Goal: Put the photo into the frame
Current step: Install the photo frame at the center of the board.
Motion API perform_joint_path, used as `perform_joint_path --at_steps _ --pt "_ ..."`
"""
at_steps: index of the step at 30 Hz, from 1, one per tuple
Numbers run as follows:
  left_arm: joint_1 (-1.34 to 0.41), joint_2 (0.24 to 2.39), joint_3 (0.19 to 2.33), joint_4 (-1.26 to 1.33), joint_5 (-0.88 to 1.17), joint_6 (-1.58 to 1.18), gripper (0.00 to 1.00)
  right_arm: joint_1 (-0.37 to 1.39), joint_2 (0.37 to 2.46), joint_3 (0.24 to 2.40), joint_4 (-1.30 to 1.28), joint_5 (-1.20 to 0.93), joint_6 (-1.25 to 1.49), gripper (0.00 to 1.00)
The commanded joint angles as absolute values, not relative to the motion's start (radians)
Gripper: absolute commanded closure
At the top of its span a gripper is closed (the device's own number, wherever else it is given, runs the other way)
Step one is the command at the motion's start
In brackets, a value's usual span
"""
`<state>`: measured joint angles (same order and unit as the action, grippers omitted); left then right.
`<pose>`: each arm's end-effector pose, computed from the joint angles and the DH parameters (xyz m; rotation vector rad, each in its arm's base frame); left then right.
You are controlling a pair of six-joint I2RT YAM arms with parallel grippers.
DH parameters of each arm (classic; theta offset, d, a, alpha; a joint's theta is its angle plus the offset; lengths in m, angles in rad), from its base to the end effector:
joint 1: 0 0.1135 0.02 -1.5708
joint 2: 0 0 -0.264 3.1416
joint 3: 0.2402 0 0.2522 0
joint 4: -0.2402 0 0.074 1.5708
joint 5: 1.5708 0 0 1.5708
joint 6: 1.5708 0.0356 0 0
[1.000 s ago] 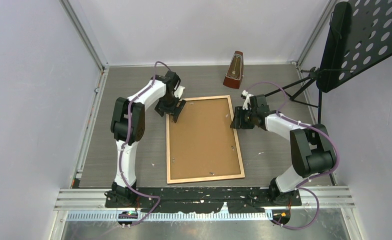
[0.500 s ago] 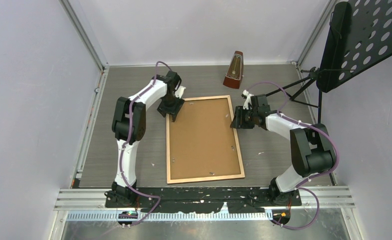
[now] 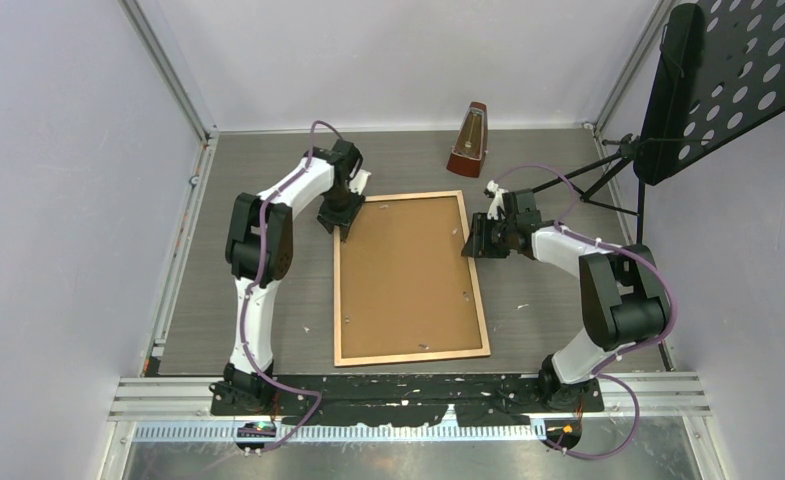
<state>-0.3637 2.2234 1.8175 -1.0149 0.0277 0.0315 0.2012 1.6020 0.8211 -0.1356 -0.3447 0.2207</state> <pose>0.4159 -0.1594 0.1733 0.5915 2.9383 -0.0782 0.3012 0.0737 0.1623 -0.1236 2.5084 0.6049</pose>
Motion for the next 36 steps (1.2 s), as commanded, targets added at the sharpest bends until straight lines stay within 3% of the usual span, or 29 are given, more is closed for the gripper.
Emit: perform_joint_path --at_steps 1,13,20,23,32,36 --pt "-0.357 2.215 1.83 -0.999 0.045 0.037 0.63 0.197 1.607 0.845 -0.106 -0.36 0.23 0.53" --pt "-0.357 2.173 1.763 -0.985 0.069 0.041 0.76 0.193 1.612 0.847 -0.106 -0.36 0.232 0.53" --pt "-0.358 2.169 1.752 -0.98 0.075 0.049 0.74 0.192 1.614 0.848 -0.106 -0.36 0.232 0.54" --pt "-0.356 2.167 1.761 -0.978 0.078 0.048 0.67 0.192 1.615 0.85 -0.106 -0.36 0.232 0.54" --pt "-0.356 2.124 1.75 -0.964 0.082 0.028 0.32 0.188 1.618 0.852 -0.106 -0.364 0.233 0.54" --pt "-0.356 2.059 1.698 -0.945 0.102 0.029 0.22 0.186 1.62 0.852 -0.106 -0.364 0.233 0.54"
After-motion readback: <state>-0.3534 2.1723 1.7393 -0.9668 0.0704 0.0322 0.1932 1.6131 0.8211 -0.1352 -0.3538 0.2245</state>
